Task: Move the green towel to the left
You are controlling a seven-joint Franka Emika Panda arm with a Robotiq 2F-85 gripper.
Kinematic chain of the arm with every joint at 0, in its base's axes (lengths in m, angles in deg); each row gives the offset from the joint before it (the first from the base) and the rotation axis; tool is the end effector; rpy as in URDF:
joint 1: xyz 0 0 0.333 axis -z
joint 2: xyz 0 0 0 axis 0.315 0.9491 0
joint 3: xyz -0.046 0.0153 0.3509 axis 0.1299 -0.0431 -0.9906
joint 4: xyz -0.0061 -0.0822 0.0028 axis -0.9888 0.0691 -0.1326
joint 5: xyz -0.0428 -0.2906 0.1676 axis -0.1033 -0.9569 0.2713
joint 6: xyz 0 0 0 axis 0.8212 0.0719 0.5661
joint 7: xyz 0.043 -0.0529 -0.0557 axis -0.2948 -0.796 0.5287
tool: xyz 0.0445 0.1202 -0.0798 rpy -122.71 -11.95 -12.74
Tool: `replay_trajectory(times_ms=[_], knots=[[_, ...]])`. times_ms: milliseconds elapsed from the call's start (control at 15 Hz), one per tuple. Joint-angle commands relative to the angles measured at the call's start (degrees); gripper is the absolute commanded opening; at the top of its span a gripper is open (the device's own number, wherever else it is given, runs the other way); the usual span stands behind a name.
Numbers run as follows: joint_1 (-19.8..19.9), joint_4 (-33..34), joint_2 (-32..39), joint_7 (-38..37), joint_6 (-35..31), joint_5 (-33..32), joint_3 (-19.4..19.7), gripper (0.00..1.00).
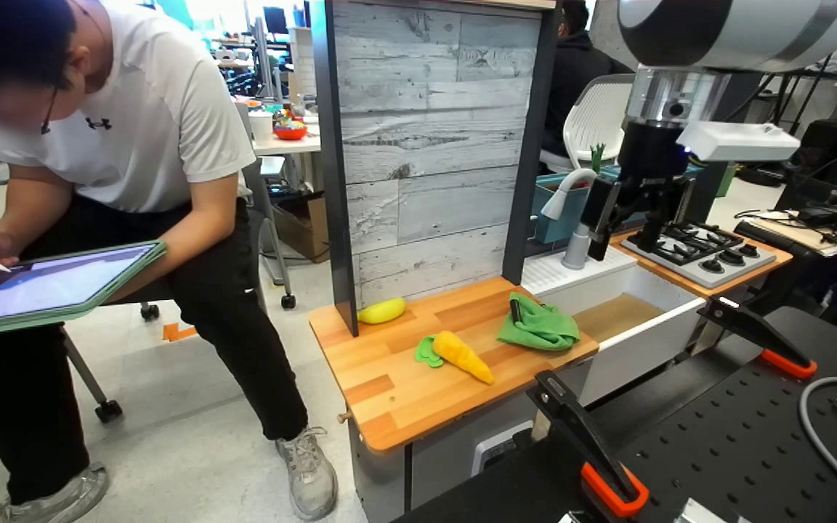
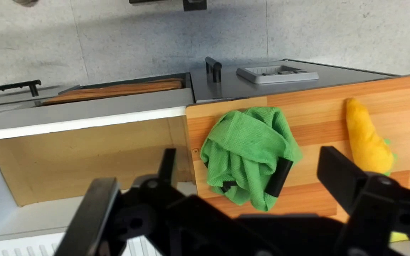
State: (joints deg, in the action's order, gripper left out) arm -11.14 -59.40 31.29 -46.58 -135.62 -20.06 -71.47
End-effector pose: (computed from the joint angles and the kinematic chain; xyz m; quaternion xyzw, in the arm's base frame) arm 0.4820 -0.1021 0.1948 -0.9994 0.0255 0.0177 0.0165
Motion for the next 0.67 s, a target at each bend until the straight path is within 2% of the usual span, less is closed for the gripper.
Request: replay_trajectory(times_ms=[0,600], knots=[[1.4,8.1,7.9,-2.8,0.7,-0.5,-2.4,1.00],[0.7,20.9,20.6,-8.4,1.9,-0.5,-4.8,1.00]])
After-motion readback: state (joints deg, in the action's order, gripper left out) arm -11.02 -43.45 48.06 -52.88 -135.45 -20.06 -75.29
